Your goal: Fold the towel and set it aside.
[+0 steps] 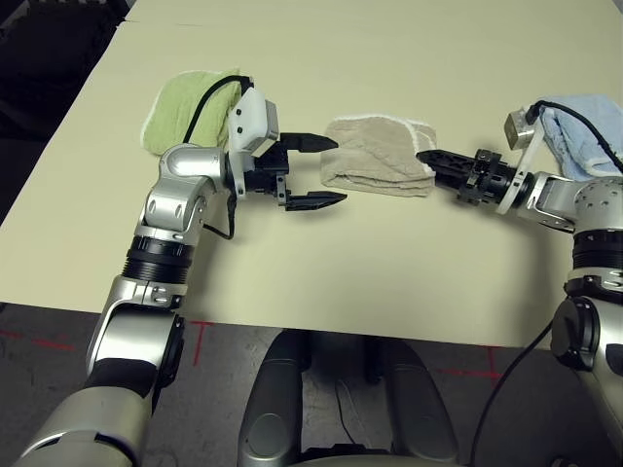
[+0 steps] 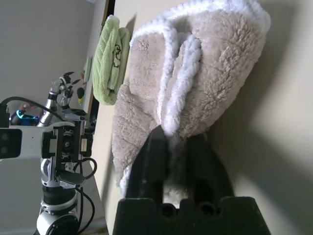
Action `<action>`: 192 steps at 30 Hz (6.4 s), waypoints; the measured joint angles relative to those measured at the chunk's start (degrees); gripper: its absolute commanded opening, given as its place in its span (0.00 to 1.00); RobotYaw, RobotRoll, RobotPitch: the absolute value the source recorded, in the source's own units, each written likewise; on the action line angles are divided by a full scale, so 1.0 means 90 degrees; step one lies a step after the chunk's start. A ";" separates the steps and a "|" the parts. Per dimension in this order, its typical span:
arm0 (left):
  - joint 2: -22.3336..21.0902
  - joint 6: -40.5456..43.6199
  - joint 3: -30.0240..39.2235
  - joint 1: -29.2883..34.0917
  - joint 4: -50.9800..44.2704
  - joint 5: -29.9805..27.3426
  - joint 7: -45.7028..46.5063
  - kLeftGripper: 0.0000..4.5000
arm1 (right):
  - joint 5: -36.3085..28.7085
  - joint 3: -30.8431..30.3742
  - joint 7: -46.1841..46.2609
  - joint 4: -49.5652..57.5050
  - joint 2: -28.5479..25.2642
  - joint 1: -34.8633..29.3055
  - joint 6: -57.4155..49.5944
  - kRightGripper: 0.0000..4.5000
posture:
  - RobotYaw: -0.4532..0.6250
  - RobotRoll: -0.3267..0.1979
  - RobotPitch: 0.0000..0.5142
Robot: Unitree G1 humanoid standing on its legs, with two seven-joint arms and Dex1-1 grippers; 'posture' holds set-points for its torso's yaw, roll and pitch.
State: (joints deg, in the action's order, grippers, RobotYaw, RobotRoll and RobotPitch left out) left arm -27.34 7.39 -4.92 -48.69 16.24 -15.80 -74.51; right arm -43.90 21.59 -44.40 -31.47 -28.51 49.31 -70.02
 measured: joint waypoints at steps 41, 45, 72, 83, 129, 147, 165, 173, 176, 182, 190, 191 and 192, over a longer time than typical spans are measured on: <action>0.0018 0.0005 -0.0091 0.0003 0.0066 0.0001 -0.0016 1.00 | -0.0474 0.1981 0.0558 -0.0344 0.0022 0.0447 0.4307 0.00 | 0.42 0.62 0.67; 0.0033 0.0075 -0.0089 0.0017 0.0047 -0.0015 0.0000 1.00 | -0.0253 0.2010 0.0689 -0.0722 0.0017 0.0482 0.5433 0.00 | 0.42 0.62 0.67; 0.0003 0.0163 -0.0084 0.0074 0.0009 -0.0060 0.0045 1.00 | 0.0143 0.2370 0.1423 -0.2339 -0.0793 0.0315 0.7675 0.00 | 0.41 0.62 0.66; -0.0027 0.0139 -0.0087 0.0046 0.0057 -0.0057 -0.0003 1.00 | 0.0263 0.2421 0.1632 -0.2651 -0.0790 -0.0188 0.7773 0.00 | 0.41 0.62 0.66; 0.0044 0.0024 -0.0059 -0.0061 0.0303 -0.0052 0.0142 1.00 | -0.0470 0.1365 0.0428 0.1729 -0.1457 -0.2673 0.3813 0.99 | 0.39 0.62 0.69; 0.1300 -0.1454 0.1055 -0.0653 0.2361 0.0840 0.4965 1.00 | 0.2235 -0.0031 0.2049 -0.0771 0.0432 -0.0240 0.8153 0.99 | 0.45 0.62 0.68; 0.0909 -0.2100 0.1576 -0.0317 0.2301 0.1026 0.6602 1.00 | 0.2516 0.0186 0.2032 -0.2328 -0.0192 -0.0160 0.9462 0.99 | 0.43 0.62 0.64; 0.0328 -0.2045 0.1839 -0.0239 0.2801 0.0792 0.5965 1.00 | 0.2511 0.0180 0.1095 -0.2704 -0.0511 -0.0207 0.9501 0.99 | 0.43 0.62 0.65; 0.0294 -0.2226 0.1940 -0.0312 0.3114 0.0804 0.6196 1.00 | 0.2509 0.0184 0.0958 -0.2871 -0.0509 -0.0139 0.9675 0.99 | 0.42 0.62 0.64; 0.0487 -0.2624 0.2057 -0.0350 0.3332 0.0931 0.7144 1.00 | 0.2554 0.0205 0.1690 -0.3024 -0.0390 -0.0100 0.9873 0.99 | 0.42 0.62 0.65; 0.0680 -0.2846 0.1955 -0.0351 0.3330 0.1054 0.7458 1.00 | 0.2637 0.0175 0.2205 -0.2847 -0.0215 -0.0129 0.9955 0.99 | 0.42 0.62 0.66; 0.0680 -0.2869 0.1926 -0.0351 0.3330 0.1053 0.7382 1.00 | 0.2652 0.0164 0.2199 -0.2774 -0.0215 -0.0146 0.9956 0.99 | 0.41 0.62 0.66; 0.0679 -0.2880 0.1914 -0.0351 0.3323 0.1029 0.7269 1.00 | 0.2662 0.0143 0.2176 -0.2715 -0.0215 -0.0149 0.9959 0.99 | 0.41 0.62 0.66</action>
State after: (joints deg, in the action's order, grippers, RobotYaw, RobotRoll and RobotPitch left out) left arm -21.23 -18.53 12.31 -51.84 46.14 -6.55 -9.10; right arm -19.94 22.87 -24.82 -55.90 -30.44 47.97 19.61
